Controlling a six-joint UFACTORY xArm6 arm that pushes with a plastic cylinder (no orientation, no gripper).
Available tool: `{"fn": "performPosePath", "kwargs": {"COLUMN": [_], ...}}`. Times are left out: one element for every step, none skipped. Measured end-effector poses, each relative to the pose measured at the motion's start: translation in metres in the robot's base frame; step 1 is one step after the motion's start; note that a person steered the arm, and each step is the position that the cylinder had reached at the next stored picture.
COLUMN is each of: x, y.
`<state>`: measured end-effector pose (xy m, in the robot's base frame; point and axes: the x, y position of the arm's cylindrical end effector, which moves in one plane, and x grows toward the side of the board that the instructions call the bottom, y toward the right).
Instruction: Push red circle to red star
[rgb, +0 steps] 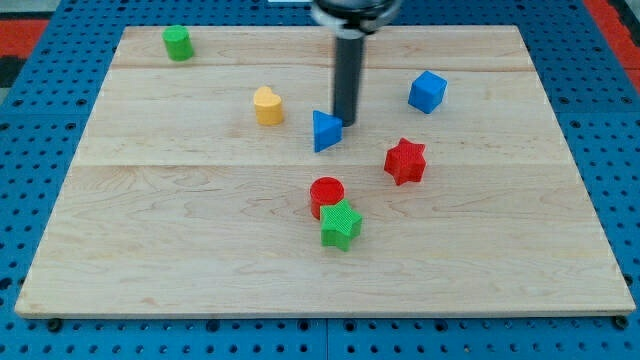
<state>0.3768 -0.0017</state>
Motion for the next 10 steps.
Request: {"fn": "performPosePath", "kwargs": {"x": [-0.005,0.033,0.087,0.130,0.130,0.130,0.130,0.130,0.129,0.121], "y": [-0.077,-0.089,-0.085,-0.051,0.008,0.043,0.043,0.073,0.080,0.103]}}
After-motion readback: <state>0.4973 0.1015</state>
